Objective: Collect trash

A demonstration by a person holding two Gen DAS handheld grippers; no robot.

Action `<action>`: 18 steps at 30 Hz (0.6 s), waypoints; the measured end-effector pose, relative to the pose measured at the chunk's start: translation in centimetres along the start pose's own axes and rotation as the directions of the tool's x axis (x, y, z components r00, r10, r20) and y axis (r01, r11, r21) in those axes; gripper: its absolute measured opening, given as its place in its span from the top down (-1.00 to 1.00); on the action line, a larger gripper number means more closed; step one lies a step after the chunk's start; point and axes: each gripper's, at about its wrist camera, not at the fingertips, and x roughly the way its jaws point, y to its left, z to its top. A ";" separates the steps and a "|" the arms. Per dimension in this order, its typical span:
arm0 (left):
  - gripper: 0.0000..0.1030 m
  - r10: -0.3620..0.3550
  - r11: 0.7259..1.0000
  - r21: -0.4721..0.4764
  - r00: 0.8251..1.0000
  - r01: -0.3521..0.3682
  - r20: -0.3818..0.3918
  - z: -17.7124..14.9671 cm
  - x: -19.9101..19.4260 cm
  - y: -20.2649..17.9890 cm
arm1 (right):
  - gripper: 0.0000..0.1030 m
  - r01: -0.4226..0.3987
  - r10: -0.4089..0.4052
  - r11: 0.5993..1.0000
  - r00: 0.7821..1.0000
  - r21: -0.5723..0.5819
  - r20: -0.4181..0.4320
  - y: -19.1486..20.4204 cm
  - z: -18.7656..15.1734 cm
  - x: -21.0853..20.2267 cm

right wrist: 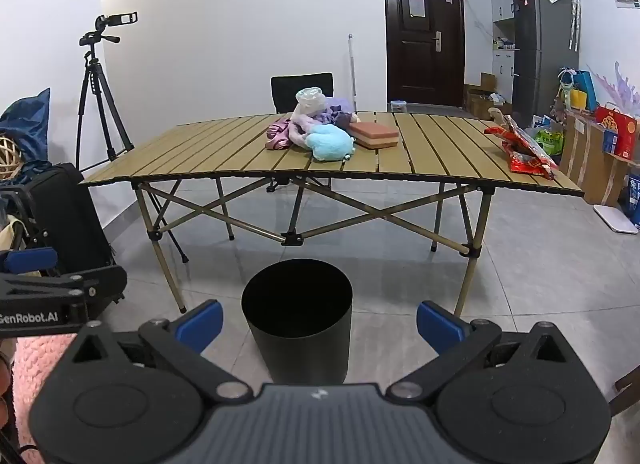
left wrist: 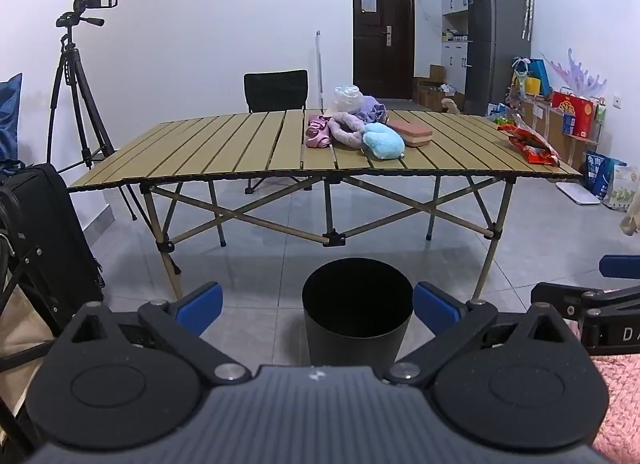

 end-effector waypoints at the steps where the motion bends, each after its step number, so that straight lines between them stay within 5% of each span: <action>1: -1.00 0.001 1.000 -0.001 1.000 -0.001 -0.002 0.0 0.1 0.0 | -1.00 0.001 -0.001 1.000 1.000 -0.002 -0.001 0.0 0.0 0.0; 18: -1.00 0.001 1.000 -0.018 1.000 -0.001 0.019 -0.3 -0.4 0.2 | -1.00 -0.003 0.003 1.000 1.000 0.003 0.001 -0.1 0.0 -0.1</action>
